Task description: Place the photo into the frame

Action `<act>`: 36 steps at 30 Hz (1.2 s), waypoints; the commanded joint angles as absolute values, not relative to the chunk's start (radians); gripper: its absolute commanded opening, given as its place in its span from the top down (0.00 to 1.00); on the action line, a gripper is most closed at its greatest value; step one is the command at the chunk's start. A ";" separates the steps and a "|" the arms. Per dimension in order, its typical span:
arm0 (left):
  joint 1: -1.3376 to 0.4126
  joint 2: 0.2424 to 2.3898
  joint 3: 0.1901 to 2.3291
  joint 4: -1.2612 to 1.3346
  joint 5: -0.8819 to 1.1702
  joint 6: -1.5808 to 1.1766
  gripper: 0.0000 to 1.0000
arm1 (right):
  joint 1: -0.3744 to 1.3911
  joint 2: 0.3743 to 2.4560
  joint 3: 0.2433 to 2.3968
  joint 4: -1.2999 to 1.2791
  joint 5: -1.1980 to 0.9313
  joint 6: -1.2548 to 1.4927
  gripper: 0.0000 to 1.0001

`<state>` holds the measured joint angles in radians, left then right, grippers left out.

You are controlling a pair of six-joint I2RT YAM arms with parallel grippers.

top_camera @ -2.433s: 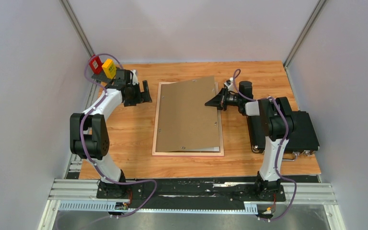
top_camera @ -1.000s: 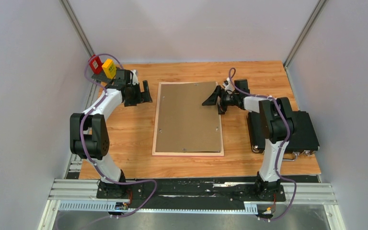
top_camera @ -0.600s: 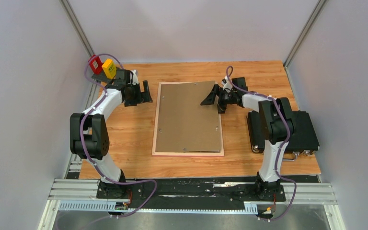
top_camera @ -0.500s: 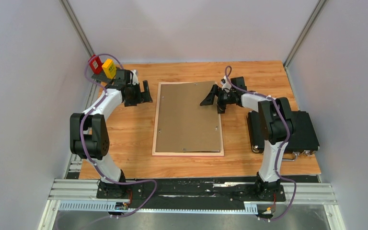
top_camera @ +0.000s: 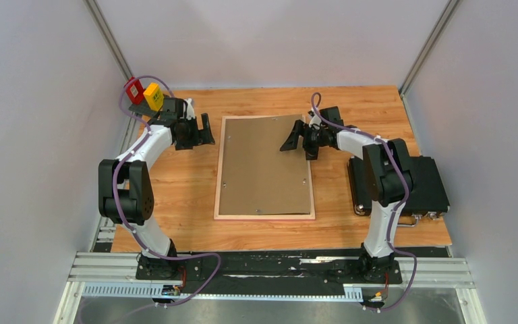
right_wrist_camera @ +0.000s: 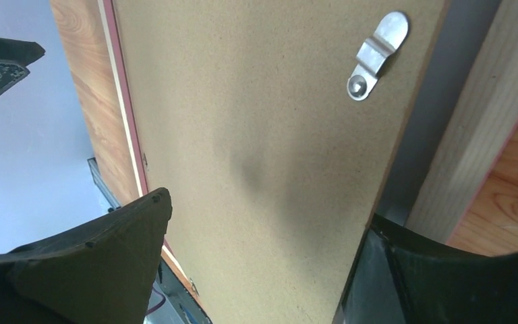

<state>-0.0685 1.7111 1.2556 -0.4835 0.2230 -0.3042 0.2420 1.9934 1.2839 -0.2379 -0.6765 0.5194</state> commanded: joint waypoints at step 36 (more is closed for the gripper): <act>-0.060 1.654 1.246 -0.472 0.226 -0.282 0.01 | 0.300 1.845 1.333 -0.337 -0.423 0.360 0.08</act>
<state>-0.0685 1.7111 1.2499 -0.4831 0.2264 -0.3038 0.2874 1.9114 1.3025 -0.3569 -0.4355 0.3828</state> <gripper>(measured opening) 0.993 0.917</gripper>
